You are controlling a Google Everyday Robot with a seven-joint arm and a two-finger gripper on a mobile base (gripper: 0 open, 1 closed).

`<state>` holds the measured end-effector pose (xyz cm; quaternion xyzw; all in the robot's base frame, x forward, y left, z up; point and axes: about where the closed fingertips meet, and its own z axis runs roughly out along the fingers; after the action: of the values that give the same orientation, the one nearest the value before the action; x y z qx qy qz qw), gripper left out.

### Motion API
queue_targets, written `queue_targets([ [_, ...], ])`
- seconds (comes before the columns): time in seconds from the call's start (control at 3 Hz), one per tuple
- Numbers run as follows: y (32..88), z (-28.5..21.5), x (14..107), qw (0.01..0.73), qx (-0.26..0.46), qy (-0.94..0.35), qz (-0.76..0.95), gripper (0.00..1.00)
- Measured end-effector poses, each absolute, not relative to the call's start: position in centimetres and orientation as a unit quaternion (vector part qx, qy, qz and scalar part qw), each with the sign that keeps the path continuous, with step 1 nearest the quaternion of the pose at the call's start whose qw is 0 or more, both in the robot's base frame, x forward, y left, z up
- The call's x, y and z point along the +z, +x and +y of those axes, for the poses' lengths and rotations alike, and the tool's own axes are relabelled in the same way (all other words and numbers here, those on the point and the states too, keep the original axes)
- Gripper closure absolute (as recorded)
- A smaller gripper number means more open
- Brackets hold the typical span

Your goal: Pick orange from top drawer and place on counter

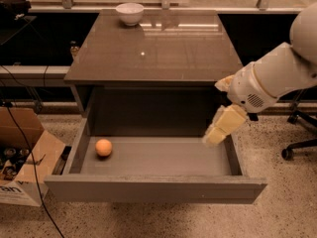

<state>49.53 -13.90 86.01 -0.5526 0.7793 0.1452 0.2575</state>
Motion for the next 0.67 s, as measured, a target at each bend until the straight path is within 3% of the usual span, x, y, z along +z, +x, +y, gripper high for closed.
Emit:
queue_targets([
  [0.67, 54.6, -6.9, 80.1, 0.31, 0.215, -0.543, 0.75, 0.0],
])
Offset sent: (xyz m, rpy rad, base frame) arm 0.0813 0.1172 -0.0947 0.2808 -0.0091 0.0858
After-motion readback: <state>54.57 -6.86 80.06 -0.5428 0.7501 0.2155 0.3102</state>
